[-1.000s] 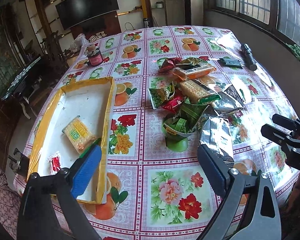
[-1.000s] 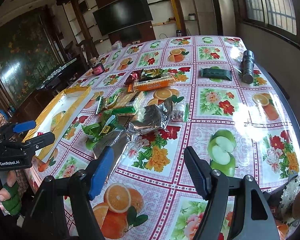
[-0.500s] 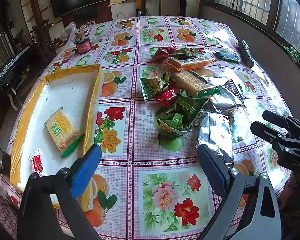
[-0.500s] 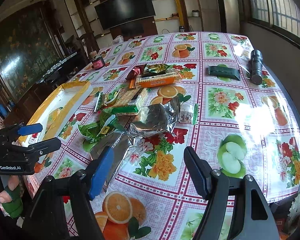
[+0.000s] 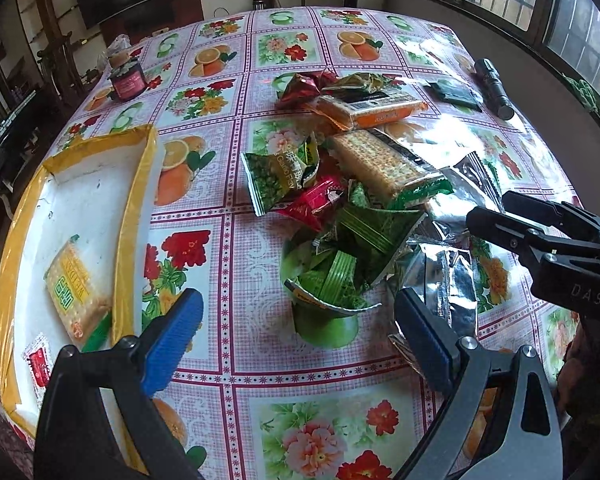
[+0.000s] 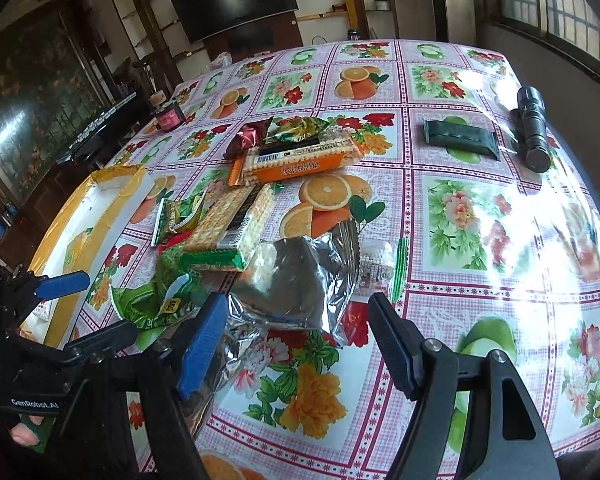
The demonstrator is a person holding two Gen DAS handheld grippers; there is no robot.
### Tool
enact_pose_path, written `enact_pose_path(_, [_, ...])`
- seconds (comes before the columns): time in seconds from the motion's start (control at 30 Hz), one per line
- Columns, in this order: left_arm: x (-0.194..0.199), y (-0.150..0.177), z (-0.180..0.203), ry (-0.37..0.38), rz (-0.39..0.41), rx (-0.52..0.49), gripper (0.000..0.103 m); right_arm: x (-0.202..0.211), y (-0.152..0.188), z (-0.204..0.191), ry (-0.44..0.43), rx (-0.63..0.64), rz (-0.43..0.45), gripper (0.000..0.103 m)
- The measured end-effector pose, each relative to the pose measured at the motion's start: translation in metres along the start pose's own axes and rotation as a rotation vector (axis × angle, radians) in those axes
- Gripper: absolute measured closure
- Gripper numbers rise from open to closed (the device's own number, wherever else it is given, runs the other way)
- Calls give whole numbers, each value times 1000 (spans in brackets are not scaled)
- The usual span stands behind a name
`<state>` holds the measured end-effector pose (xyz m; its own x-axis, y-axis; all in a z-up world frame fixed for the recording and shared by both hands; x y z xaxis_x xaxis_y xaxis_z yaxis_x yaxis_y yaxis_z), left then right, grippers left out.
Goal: Organize snacks
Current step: 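Move both tools back over the snack pile, then grasp a green snack bag with the left tool while the right tool grasps a silver foil bag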
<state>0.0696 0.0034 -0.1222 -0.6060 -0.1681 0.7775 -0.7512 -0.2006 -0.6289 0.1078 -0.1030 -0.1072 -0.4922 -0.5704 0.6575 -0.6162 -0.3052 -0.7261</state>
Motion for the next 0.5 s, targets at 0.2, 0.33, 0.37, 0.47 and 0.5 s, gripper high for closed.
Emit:
enact_pose_path(0.2, [-16, 0, -6, 8, -28, 26, 7, -22, -4, -7, 1, 27, -44, 29])
enact_pose_path(0.33, [-23, -1, -5, 20, -33, 31, 7, -36, -3, -9, 11, 49, -70, 27])
enact_pose_path(0.37, [-24, -1, -5, 28, -33, 33, 7, -39, -1, -9, 26, 62, -79, 26])
enact_pose_path(0.47, [-29, -1, -3, 40, -38, 37, 12, -41, -1, -11, 61, 113, -69, 26])
enact_pose_path(0.5, [-30, -1, -3, 49, -44, 40, 18, -40, -1, -10, 62, 114, -64, 27])
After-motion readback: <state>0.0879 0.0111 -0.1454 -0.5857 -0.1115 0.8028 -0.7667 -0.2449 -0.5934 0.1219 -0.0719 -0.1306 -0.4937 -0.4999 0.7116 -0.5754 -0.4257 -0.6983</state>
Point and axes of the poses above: each gripper's, at about its wrist camera, not at the fingertips, and x roughly against the way its jaws point, z to its right, y to its underside, the point moved 8 cm from there along -x, roughly the way its jaws point, and after that the axes turned 9 degrees about z, right-handed, at the moved point
